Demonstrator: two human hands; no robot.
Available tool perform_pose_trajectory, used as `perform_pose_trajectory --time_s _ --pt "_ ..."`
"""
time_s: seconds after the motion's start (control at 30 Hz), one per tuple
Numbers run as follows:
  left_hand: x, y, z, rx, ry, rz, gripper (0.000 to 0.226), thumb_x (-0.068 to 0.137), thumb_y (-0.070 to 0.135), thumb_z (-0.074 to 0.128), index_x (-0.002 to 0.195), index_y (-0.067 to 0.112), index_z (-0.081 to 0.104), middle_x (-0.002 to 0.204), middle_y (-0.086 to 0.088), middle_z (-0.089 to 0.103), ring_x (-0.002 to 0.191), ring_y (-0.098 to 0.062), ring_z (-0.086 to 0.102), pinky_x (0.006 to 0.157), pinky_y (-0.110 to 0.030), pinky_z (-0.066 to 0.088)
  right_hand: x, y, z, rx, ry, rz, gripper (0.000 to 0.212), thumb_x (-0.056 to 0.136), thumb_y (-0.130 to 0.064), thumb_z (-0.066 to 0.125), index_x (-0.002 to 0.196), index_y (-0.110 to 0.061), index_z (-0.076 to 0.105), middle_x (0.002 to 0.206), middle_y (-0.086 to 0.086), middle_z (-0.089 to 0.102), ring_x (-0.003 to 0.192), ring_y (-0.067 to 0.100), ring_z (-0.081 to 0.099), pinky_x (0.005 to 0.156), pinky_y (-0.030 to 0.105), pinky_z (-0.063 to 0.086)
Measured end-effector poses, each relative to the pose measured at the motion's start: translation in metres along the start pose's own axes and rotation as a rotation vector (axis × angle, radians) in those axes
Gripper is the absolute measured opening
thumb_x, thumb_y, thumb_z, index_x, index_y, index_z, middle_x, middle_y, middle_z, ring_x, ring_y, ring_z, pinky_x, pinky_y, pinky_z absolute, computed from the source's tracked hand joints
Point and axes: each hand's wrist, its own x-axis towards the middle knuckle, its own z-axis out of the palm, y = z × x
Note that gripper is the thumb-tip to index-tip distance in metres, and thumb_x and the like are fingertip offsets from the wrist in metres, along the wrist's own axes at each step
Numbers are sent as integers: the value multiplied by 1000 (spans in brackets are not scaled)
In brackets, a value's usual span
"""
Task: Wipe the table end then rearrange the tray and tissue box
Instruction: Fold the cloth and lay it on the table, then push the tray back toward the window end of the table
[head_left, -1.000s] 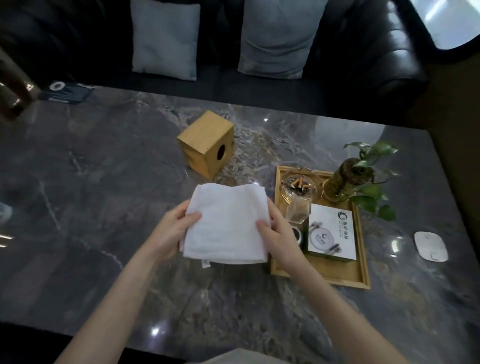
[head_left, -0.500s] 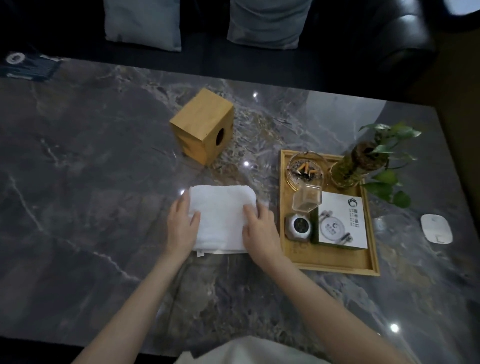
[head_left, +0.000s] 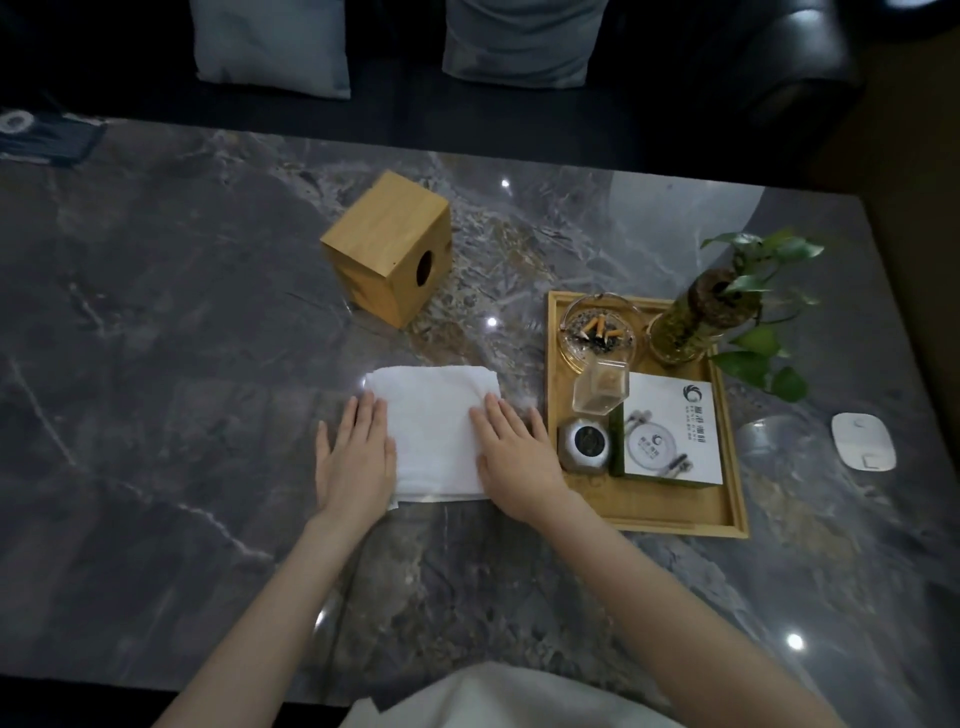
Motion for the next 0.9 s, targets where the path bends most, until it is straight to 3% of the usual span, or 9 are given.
perform_pose_trajectory --time_s 0.1,0.2,0.27,0.33,0.5,0.57,0.7,0.8,0.9 --pt "4 22 -20 -28 3 -37 48 91 25 34 133 2 38 148 -19 30 138 -29 25 110 -49 21 -4 5 -27 62 -83 -27 57 96 -21 33 146 -12 9 157 11 7 145 25 5 117 44 5" --pt "4 56 -35 -71 49 145 51 85 31 27 111 0 58 117 -23 61 107 -37 57 85 -45 48 -21 12 -50 34 -66 -50 44 96 -20 34 139 -10 31 151 13 28 139 29 27 115 42 18" --pt "2 83 -45 -130 49 214 38 92 27 32 107 7 60 106 -13 67 94 -29 62 75 -38 49 -38 21 -60 16 3 -49 34 96 -22 37 125 -10 47 131 13 53 118 30 50 103 43 38" --pt "1 107 -51 -258 62 262 27 94 23 40 104 11 61 102 -8 68 89 -23 61 73 -35 48 -58 37 -69 80 109 -15 27 95 -26 37 111 -12 55 108 11 64 96 30 60 84 44 49" --pt "9 151 -44 -454 116 299 23 94 19 42 91 9 62 87 -11 67 77 -22 58 68 -39 50 -102 94 -67 208 322 237 25 96 -26 38 97 -12 58 97 10 68 88 32 61 68 38 45" --pt "15 161 -30 -487 129 265 21 94 14 40 99 7 60 97 -14 63 86 -24 57 75 -36 47 -111 117 -51 296 463 419 24 95 -25 39 97 -11 59 95 13 68 87 33 61 67 40 46" --pt "21 169 -4 -505 39 126 33 93 17 44 123 4 46 120 -16 51 108 -25 49 86 -28 39 -109 162 -13 448 680 685 24 94 -14 41 108 -5 57 104 16 63 99 34 54 83 43 44" --pt "27 171 11 -455 -36 45 42 93 29 43 127 4 41 126 -17 46 113 -28 48 90 -34 41 -102 181 2 403 599 745 32 94 -15 43 122 -3 53 123 18 57 116 34 43 99 42 34" --pt "30 173 15 -473 -65 57 34 93 35 41 104 6 55 109 -17 53 89 -21 48 77 -29 36 -100 188 8 376 511 736 35 94 -22 45 123 -5 54 126 14 55 119 30 39 99 41 34"
